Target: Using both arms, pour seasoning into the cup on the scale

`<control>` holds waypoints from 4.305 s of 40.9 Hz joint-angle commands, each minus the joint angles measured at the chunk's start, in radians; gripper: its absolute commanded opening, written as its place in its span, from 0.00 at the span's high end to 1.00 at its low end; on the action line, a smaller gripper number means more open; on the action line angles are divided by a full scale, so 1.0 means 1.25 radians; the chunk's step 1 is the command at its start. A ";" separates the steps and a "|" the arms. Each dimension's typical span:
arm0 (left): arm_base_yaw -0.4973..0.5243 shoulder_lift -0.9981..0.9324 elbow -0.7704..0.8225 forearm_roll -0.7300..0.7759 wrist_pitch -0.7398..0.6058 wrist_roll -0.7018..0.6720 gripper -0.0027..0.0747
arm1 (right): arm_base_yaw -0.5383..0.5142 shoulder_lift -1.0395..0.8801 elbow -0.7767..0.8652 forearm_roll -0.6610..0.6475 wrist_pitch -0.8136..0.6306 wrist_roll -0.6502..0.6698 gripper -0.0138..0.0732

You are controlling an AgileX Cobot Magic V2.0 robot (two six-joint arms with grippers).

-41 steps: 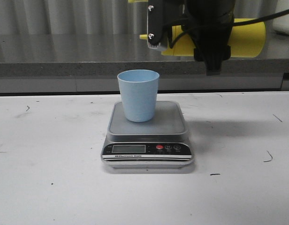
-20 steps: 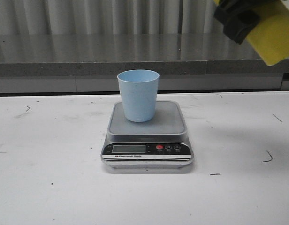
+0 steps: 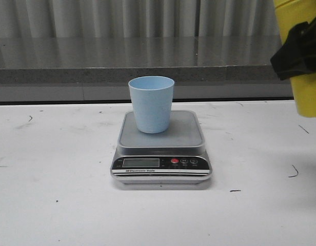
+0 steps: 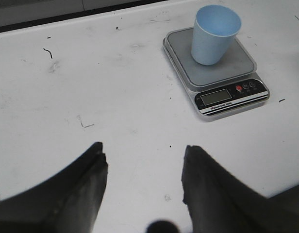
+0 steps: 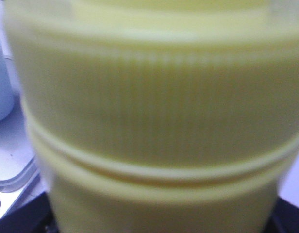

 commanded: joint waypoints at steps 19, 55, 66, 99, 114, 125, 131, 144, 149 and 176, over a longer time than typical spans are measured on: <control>0.002 0.002 -0.019 0.002 -0.053 -0.007 0.50 | -0.114 0.246 0.031 0.168 -0.614 -0.206 0.48; 0.002 0.002 -0.019 0.002 -0.053 -0.007 0.50 | -0.114 0.532 -0.131 0.211 -0.704 -0.241 0.21; 0.002 0.002 -0.019 0.002 -0.053 -0.007 0.50 | -0.114 0.487 -0.108 0.211 -0.660 -0.240 0.08; 0.002 0.002 -0.019 0.002 -0.053 -0.007 0.50 | 0.043 -0.057 0.012 0.272 0.252 -0.051 0.08; 0.002 0.002 -0.019 0.002 -0.054 -0.007 0.50 | 0.187 -0.303 -0.106 0.402 0.677 -0.183 0.08; 0.002 0.002 -0.019 0.002 -0.054 -0.007 0.50 | 0.187 -0.457 -0.105 0.516 0.731 -0.281 0.08; 0.002 0.002 -0.019 0.002 -0.054 -0.007 0.50 | 0.187 -0.535 -0.100 0.516 0.779 -0.281 0.08; 0.002 0.002 -0.019 0.002 -0.054 -0.007 0.50 | 0.187 -0.621 -0.100 0.485 0.821 -0.281 0.08; 0.002 0.002 -0.019 0.002 -0.072 -0.007 0.50 | 0.187 -0.621 -0.100 0.485 0.821 -0.281 0.08; 0.002 0.002 -0.019 -0.003 -0.077 0.060 0.99 | 0.187 -0.621 -0.100 0.484 0.821 -0.281 0.92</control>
